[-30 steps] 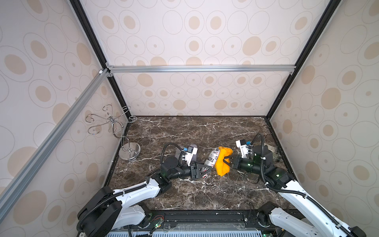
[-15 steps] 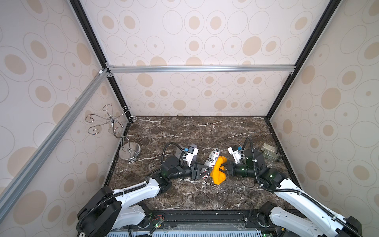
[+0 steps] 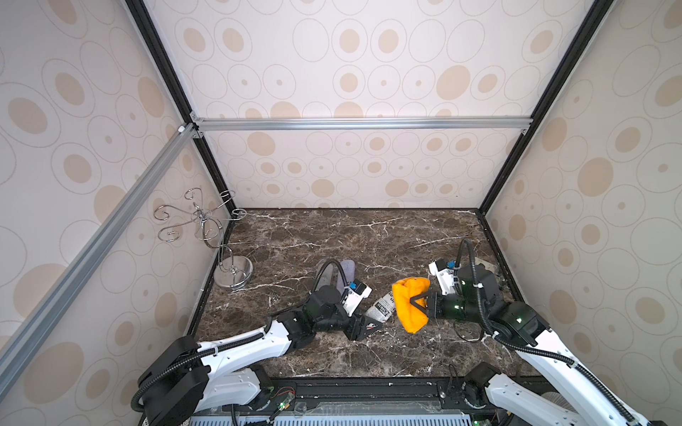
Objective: Wipe the eyeglass case
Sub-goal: Wipe the dirt from the eyeglass case.
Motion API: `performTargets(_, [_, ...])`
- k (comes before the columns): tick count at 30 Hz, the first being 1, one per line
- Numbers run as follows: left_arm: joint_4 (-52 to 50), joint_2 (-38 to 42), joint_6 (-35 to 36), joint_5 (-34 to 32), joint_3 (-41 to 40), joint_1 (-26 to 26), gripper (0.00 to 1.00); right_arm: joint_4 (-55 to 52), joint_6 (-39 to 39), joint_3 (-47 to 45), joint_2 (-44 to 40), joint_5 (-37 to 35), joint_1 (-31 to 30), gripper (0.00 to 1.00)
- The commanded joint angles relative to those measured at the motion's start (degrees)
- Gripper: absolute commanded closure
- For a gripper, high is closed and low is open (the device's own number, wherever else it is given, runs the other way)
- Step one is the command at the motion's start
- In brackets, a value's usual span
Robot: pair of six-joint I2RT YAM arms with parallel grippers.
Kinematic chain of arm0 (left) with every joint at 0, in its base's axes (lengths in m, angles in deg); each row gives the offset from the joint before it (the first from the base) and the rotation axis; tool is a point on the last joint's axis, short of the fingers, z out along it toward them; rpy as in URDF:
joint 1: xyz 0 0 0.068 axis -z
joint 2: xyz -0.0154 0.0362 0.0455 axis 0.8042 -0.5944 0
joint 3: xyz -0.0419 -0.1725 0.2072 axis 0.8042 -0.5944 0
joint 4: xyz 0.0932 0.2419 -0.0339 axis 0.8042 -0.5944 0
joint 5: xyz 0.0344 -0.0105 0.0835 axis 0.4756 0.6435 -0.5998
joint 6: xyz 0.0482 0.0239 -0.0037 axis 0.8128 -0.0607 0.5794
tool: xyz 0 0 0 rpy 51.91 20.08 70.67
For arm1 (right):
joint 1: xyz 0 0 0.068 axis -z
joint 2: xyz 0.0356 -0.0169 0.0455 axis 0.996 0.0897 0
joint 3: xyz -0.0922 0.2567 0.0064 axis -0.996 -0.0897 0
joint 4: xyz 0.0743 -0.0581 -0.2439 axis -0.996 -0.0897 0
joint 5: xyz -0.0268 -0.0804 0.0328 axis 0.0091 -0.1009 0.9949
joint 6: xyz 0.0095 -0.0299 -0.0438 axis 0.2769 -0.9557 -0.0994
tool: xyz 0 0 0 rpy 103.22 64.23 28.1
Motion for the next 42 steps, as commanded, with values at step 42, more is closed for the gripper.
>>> performTargets(42, [-12.9,-9.9,32.3,-55.2,17.2,29.2,0.56,-16.3,-22.8,15.4,33.3,11.1,-3.9,1.00])
